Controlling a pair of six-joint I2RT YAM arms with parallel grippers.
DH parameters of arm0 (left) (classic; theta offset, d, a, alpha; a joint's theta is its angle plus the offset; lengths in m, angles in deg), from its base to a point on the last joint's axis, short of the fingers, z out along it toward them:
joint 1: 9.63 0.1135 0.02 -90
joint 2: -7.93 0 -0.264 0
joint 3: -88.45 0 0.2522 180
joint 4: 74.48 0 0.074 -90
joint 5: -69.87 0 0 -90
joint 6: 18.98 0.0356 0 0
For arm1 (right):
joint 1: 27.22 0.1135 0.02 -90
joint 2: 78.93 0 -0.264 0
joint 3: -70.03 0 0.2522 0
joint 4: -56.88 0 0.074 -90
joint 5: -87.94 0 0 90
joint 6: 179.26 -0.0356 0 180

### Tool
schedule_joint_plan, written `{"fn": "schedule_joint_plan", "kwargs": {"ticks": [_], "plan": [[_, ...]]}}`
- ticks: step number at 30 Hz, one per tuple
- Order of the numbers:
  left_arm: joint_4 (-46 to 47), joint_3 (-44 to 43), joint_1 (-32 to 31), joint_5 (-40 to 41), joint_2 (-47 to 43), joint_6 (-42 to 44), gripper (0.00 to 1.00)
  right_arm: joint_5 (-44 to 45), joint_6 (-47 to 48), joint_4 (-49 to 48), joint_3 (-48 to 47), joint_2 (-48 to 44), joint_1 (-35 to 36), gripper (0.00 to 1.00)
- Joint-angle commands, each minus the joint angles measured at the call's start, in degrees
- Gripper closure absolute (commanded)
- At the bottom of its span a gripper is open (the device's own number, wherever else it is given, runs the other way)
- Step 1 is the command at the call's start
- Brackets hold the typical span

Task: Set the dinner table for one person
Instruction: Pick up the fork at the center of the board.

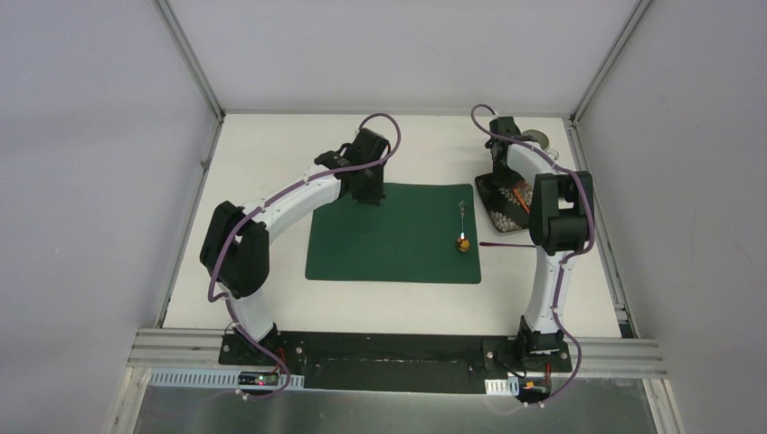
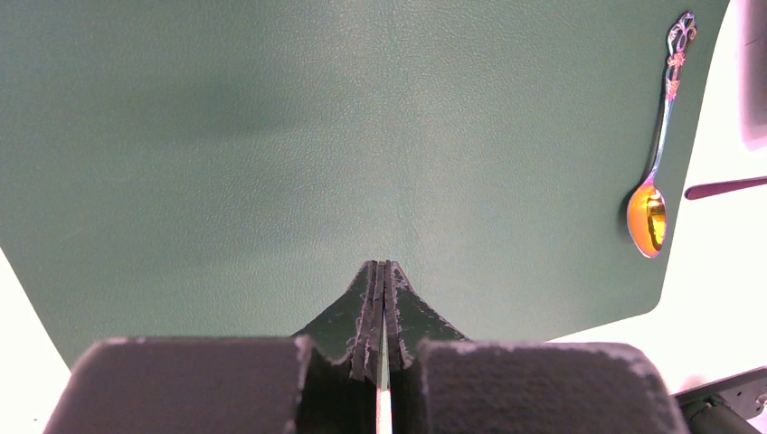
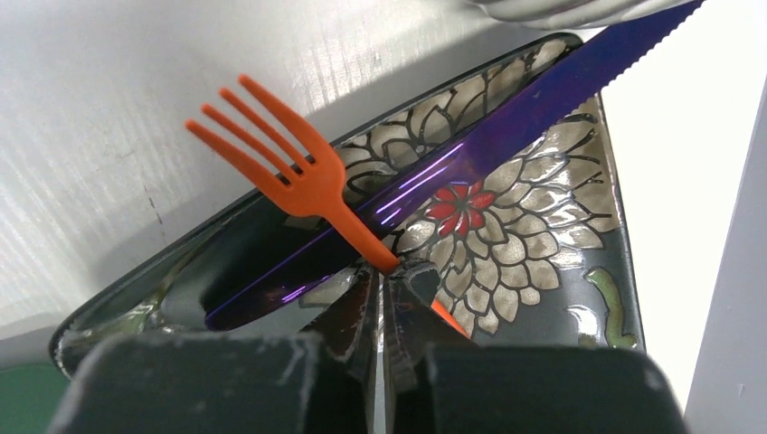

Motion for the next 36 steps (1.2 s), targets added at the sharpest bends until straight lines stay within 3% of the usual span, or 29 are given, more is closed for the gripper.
{"fn": "schedule_joint_plan", "kwargs": {"ticks": [1,23,36], "plan": [[0.02,-2.01,-0.05,0.0,-1.51,-0.44,1.0,-6.99,-4.14,2.32,3.46,0.86,0.93,1.0],[0.78,-1.24,-0.49,-0.6,-2.68,-0.88,1.0,1.34,-4.81,7.32,4.18,-10.39,10.93,1.0],[0.9,-0.38,-0.78,-0.14,-4.1,-1.32,1.0,0.78,-8.35,10.35,2.69,-14.31,17.13,1.0]]}}
